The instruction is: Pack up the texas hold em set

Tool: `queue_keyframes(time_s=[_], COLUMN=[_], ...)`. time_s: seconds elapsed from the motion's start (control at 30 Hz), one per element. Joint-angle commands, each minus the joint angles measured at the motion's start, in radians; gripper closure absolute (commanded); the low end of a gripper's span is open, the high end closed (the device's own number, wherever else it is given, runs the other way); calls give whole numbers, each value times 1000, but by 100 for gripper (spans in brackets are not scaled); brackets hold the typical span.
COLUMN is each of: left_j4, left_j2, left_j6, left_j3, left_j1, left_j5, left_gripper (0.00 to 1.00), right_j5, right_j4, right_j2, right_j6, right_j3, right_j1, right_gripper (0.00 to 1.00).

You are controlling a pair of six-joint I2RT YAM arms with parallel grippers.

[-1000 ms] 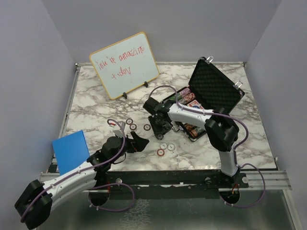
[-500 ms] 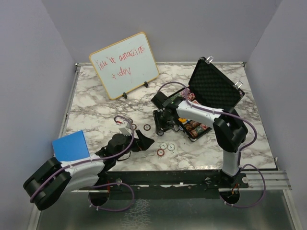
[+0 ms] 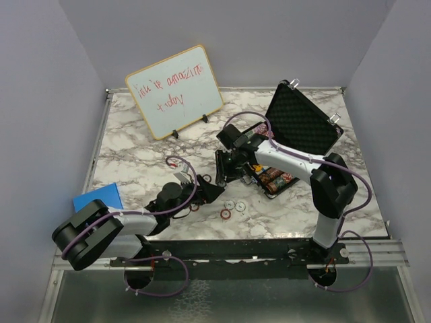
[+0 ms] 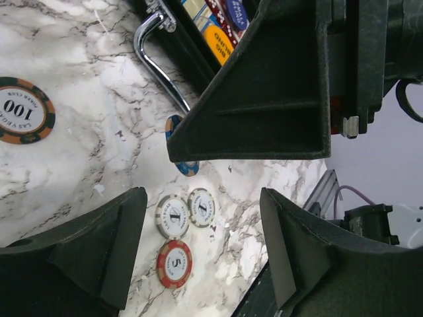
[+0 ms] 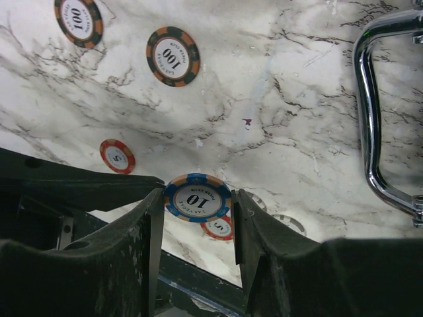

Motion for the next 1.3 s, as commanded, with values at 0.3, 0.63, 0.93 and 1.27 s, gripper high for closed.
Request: queue_keyframes(time_s=[0.3, 0.63, 0.93, 1.27], left_j4=[86, 87, 86, 84], left_j2=[-40, -41, -31, -29], left_j6=[-66, -80, -88, -80], left_j3=[-2, 11, 32, 45], left_j1=[-12, -12, -22, -23], left_j5=[-146, -154, -145, -176], left_gripper=[42, 59, 74, 100], right_j5=[-96, -134, -141, -128], right_j4=[39, 52, 63, 72], right_j2=[-74, -95, -94, -84], right_j6=[48, 59, 61, 56], right_j3=[-9, -12, -15, -19], right_j1=[-9, -9, -9, -8], right_gripper=[56, 56, 57, 56])
